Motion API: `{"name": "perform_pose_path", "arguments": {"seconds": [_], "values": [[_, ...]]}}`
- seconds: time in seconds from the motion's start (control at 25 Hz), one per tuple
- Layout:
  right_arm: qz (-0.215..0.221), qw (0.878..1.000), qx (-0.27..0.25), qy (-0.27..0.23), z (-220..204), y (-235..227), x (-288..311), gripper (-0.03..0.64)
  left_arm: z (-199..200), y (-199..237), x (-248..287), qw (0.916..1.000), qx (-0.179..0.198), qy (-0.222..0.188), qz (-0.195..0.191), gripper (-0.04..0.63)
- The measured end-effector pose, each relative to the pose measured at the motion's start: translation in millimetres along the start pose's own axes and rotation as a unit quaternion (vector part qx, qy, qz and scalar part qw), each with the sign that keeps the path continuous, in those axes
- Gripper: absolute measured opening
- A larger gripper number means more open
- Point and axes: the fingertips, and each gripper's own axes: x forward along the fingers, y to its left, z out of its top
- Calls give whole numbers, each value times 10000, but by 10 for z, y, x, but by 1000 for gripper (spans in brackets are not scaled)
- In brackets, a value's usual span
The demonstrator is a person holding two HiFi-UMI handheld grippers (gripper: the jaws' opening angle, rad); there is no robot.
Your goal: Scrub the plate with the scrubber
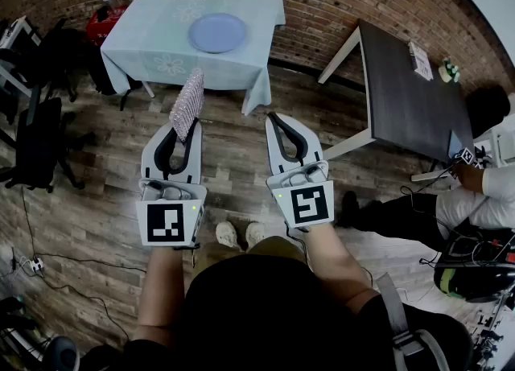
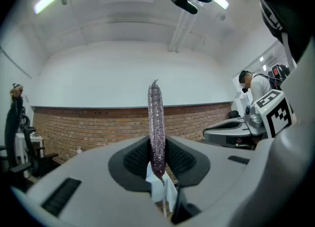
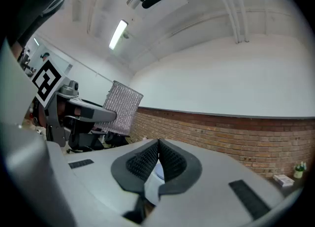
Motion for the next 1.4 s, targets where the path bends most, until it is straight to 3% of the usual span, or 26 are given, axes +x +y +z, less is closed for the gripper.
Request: {"name": "perform_pose_path", "arguments": {"seconds": [0.12, 1.08, 1.4], "values": [[-10, 10000, -11, -42, 52, 18, -13, 35, -95, 1, -46, 9995, 241, 175, -89, 84], [52, 9996, 160, -244, 153, 189, 51, 35, -102, 183, -106, 9994, 202, 114, -239, 84], [80, 9999, 124, -81, -34, 19, 275, 35, -181, 258, 142, 9989, 311, 3, -361, 84]]}}
